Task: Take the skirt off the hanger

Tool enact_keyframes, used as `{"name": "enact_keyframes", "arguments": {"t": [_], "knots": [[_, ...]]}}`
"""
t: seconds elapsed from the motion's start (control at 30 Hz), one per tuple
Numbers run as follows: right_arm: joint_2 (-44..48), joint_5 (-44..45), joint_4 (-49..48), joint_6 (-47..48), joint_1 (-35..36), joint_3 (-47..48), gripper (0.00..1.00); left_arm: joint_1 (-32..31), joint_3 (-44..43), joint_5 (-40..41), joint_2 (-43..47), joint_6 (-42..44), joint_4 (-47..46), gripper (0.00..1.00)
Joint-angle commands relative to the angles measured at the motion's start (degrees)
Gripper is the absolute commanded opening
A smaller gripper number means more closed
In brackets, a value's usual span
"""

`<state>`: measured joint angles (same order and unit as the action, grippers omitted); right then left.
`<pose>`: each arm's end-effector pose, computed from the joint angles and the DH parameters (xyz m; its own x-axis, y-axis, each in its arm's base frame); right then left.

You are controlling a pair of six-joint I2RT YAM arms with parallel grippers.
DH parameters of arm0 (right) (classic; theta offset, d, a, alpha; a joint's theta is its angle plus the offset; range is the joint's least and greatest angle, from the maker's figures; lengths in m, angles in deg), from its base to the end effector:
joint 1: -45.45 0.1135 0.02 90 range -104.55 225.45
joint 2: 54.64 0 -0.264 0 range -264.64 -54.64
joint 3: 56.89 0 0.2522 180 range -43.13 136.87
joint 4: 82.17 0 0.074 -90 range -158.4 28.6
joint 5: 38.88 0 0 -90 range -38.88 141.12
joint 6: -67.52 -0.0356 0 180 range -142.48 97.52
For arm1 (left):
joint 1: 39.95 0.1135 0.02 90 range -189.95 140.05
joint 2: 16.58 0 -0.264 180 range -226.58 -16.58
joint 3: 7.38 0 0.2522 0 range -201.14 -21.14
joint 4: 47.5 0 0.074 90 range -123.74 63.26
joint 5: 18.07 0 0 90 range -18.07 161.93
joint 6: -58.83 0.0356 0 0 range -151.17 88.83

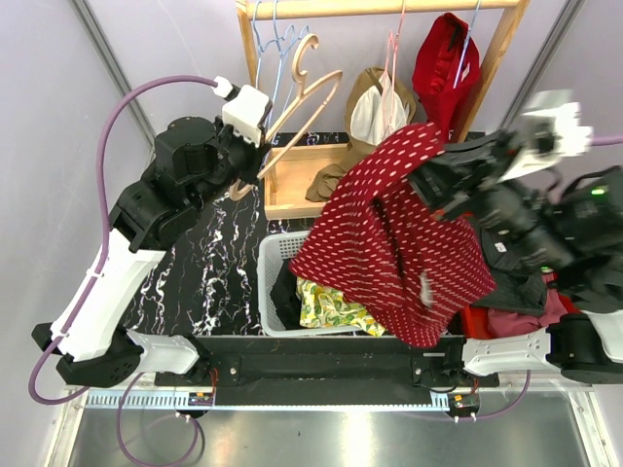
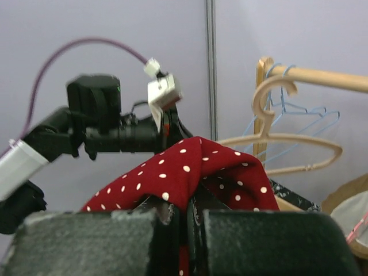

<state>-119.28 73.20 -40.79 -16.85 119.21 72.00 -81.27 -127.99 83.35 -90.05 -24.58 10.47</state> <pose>0.0450 0.1067 0.6208 0.1859 0.3133 -0.9313 -0.7783 0.6254 0.0550 0.1724 -0.1422 0.5310 -0.0827 0.2225 -0.9714 0.5140 0.8446 0.1497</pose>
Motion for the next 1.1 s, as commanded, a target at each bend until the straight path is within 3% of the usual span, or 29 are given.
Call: {"name": "enact_keyframes", "arguments": {"t": [0.0, 0.37, 0.63, 0.73, 1.07], "knots": [[0.7, 1.8, -1.0, -0.8, 0.0, -6.6, 0.0, 0.5, -2.2, 4.8, 0.5, -0.3, -6.5, 0.0], [4.3, 5.8, -4.2, -4.8, 0.0, -21.5, 0.0, 0.5, -5.7, 8.9, -4.7, -3.8, -8.0, 0.0], [-2.9, 1.3, -4.7, -4.0, 0.0, -14.1, 0.0, 0.5, -9.3, 10.7, -11.2, -4.0, -9.1, 0.0], [-3.5, 1.7, -4.9, -4.7, 0.1, -15.4, 0.0, 0.6, -11.0, 10.8, -12.3, -4.6, -9.1, 0.0], [3.8, 9.5, -4.8, -16.6, -2.9, -44.6, 0.0, 0.7, -15.8, 13.8, -16.9, -6.2, -5.6, 0.0]]}}
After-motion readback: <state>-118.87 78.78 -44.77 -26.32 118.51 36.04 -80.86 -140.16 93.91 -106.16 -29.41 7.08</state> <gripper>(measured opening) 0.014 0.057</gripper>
